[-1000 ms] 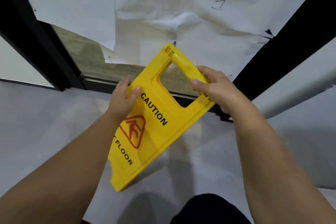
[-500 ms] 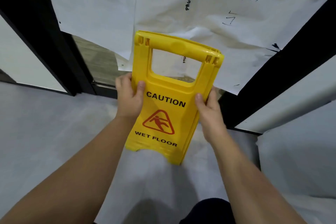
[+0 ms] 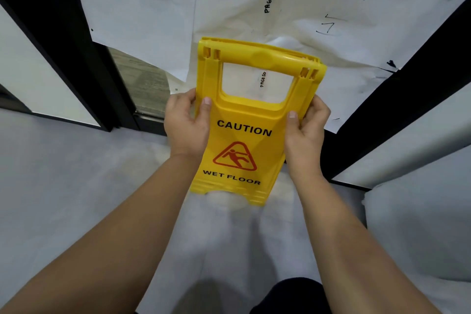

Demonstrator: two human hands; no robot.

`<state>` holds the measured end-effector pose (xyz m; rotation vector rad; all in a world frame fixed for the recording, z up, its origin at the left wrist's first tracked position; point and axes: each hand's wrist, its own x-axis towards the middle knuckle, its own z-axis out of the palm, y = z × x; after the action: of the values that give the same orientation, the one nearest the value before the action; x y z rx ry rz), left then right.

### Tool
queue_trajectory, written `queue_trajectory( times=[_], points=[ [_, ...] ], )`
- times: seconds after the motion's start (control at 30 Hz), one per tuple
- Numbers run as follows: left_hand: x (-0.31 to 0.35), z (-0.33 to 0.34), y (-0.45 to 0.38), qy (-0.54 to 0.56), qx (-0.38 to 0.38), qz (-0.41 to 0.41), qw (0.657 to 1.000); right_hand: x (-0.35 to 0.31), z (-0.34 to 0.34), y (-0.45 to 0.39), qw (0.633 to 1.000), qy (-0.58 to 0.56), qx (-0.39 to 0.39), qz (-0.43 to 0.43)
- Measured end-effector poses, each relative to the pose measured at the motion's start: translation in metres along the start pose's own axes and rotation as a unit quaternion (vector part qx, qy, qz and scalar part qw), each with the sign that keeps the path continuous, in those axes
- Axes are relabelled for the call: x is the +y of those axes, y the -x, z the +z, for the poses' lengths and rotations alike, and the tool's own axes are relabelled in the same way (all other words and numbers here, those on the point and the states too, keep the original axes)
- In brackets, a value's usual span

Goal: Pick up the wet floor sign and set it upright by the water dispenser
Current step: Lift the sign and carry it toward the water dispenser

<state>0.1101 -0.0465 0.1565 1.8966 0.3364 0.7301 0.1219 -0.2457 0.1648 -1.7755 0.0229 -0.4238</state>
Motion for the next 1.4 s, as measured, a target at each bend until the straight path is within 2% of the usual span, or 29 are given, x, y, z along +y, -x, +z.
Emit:
queue_trajectory(
  times=[0.07,0.23,0.4,0.53,0.67,0.9,1.07,1.2,1.4],
  points=[
    [0.003,0.001,0.001,-0.014,0.024,0.011,1.0,0.0,0.0,-0.002,1.0,0.01,-0.007,-0.007],
    [0.004,0.007,-0.01,0.047,0.042,-0.036,0.997,0.002,0.002,-0.01,0.997,0.071,0.019,-0.024],
    [0.016,0.005,-0.016,0.058,0.014,-0.103,0.993,0.003,0.006,-0.011,0.995,0.091,0.044,-0.016],
    [0.03,-0.011,-0.014,0.045,-0.034,-0.16,0.986,-0.002,0.004,-0.004,0.997,0.023,0.037,0.06],
    [0.05,-0.03,-0.012,0.004,-0.056,-0.201,0.978,-0.036,0.004,0.01,0.988,0.031,0.056,0.138],
    [0.095,-0.069,0.008,0.011,-0.124,-0.346,0.93,-0.09,-0.021,0.036,0.95,-0.069,0.06,0.299],
    [0.122,-0.101,0.024,0.018,-0.22,-0.44,0.871,-0.112,-0.053,0.048,0.917,-0.098,0.044,0.383],
    [0.141,-0.113,0.031,0.024,-0.243,-0.494,0.835,-0.12,-0.07,0.049,0.898,-0.054,-0.011,0.436],
    [0.176,-0.117,0.055,-0.018,-0.252,-0.53,0.809,-0.145,-0.096,0.048,0.854,-0.025,-0.101,0.509]
  ],
)
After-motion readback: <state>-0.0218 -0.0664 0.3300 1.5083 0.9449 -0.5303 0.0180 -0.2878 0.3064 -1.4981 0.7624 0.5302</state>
